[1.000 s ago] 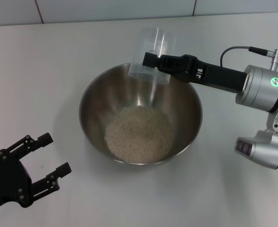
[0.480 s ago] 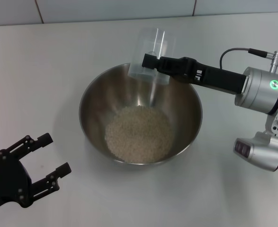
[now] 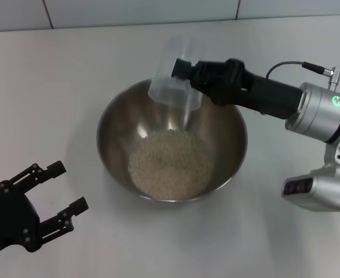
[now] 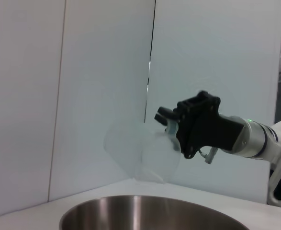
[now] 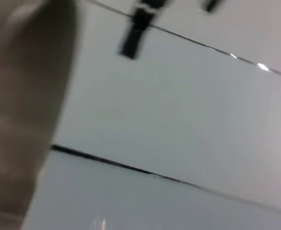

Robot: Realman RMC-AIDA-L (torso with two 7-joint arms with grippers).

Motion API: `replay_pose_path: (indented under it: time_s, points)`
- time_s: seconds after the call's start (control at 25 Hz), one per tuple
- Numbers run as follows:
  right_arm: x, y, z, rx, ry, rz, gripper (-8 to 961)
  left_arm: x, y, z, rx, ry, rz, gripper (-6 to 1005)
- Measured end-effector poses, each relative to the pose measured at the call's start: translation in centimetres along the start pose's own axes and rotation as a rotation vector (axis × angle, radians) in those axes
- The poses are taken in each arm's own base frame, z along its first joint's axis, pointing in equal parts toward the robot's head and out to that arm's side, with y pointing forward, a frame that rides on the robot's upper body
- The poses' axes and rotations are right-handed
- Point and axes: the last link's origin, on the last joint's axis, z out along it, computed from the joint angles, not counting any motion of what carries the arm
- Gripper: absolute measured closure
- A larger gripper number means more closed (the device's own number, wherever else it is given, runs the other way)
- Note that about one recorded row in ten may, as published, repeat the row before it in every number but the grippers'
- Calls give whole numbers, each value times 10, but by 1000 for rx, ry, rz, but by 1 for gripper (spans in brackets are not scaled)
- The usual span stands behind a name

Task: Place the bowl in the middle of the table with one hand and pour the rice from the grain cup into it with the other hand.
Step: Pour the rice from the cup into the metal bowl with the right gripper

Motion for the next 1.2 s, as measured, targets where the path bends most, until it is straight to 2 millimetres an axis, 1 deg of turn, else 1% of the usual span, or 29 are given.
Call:
replay_pose_path:
  time_s: [0.08,0.12,0.16,0.28,0.32,0.36,0.48,0.52,0.56,0.68,0.72,0.76,0.88,0.92,0.96,1.12,1.2]
  points:
    - [0,-2,-1,22,11,122,941,1,0,1,-2,1,2,227]
    - [-1,-3,-2,44,29,260,941,1,-1,2,-5,2,4,227]
    - [-1,-3,-2,44,29,260,941,1,-1,2,-5,2,4,227]
    - [-3,-3,-3,65,50,463,941,2,-2,2,-8,3,6,227]
    - [-4,-2,-5,83,74,587,941,2,-2,2,-9,4,6,227]
    - [-4,-2,-5,83,74,587,941,2,-2,2,-9,4,7,227]
    - [-2,-2,-7,137,123,786,941,2,-2,3,-10,4,7,227]
    - [-1,-3,-11,167,139,904,941,3,-3,3,-11,4,7,227]
    - [-1,-3,-11,167,139,904,941,3,-3,3,-11,4,7,227]
    - [1,-3,-16,210,153,1109,941,4,-3,2,-13,8,13,227]
    - [2,-3,-20,229,147,1254,941,5,-4,1,-14,12,15,227]
    - [2,-3,-20,229,147,1254,941,5,-4,1,-14,12,15,227]
    - [1,-2,-24,243,140,1425,941,6,-3,1,-16,16,15,227]
    - [1,-1,-26,240,141,1510,941,6,-3,1,-18,20,16,227]
    - [1,-1,-26,240,141,1510,941,6,-3,1,-18,20,16,227]
    - [0,4,-31,228,153,1709,942,8,-2,-1,-20,30,19,227]
    - [0,5,-32,220,155,1733,942,8,-2,-1,-20,30,19,227]
